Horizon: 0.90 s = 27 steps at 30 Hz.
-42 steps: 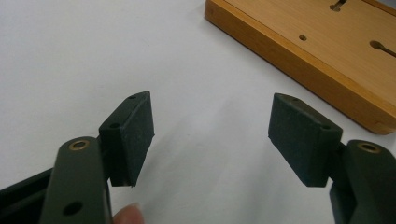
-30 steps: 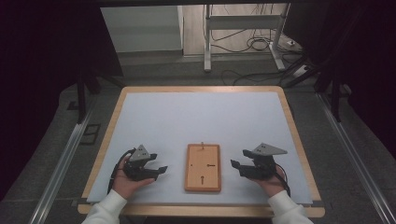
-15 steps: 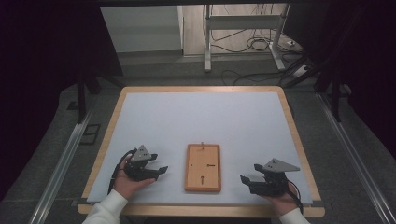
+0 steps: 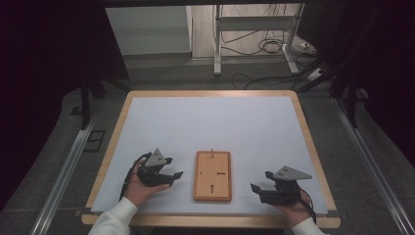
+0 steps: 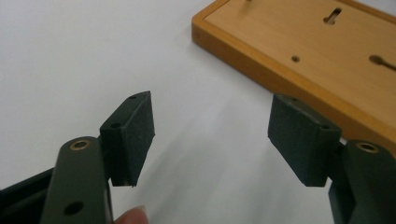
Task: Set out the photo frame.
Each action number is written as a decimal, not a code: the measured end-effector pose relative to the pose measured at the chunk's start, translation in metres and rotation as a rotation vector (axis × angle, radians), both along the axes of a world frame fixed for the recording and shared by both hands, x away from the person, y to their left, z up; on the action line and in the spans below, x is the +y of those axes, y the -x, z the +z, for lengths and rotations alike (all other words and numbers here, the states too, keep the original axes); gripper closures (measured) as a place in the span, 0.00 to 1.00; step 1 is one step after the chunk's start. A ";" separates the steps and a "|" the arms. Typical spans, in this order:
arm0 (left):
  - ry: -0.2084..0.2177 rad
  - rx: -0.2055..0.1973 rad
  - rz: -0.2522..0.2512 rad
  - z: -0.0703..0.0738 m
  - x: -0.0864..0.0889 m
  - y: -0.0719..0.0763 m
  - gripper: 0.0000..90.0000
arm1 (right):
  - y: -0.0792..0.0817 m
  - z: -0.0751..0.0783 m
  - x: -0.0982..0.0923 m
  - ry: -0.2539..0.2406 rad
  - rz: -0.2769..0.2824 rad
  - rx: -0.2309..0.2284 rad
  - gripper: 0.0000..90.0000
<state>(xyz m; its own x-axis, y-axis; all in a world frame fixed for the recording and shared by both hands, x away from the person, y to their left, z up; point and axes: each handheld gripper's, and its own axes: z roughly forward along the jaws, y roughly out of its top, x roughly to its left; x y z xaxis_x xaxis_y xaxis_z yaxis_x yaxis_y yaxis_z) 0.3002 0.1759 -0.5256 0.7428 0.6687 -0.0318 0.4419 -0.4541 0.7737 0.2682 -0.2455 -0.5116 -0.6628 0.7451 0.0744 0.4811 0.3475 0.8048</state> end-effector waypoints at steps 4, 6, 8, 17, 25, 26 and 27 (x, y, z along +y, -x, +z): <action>0.007 -0.001 -0.017 0.003 -0.005 -0.002 0.34 | -0.001 -0.001 0.001 0.010 0.000 0.002 0.28; 0.017 -0.003 -0.024 0.006 -0.008 -0.004 0.34 | -0.001 -0.001 0.002 0.010 0.000 0.003 0.28; 0.024 -0.004 -0.028 0.008 -0.010 -0.006 0.34 | -0.001 -0.002 0.002 0.014 0.001 0.000 0.28; 0.033 -0.015 -0.058 0.018 -0.021 -0.017 0.34 | -0.001 -0.003 0.003 0.029 -0.007 0.002 0.26; 0.056 -0.002 -0.064 0.022 -0.032 -0.026 0.34 | -0.001 -0.003 0.004 0.030 -0.011 -0.006 0.24; 0.058 0.002 -0.067 0.021 -0.034 -0.027 0.34 | -0.001 -0.003 0.004 0.026 -0.019 -0.005 0.23; 0.061 0.004 -0.068 0.021 -0.036 -0.029 0.34 | -0.001 -0.003 0.004 0.026 -0.019 -0.005 0.23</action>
<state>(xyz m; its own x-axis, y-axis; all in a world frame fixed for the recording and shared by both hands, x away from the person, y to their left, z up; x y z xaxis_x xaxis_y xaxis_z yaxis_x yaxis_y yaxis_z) 0.3287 0.1402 -0.5045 0.7864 0.6132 -0.0745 0.4150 -0.4352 0.7990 0.2688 -0.2413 -0.5143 -0.6492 0.7589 0.0513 0.4837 0.3598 0.7979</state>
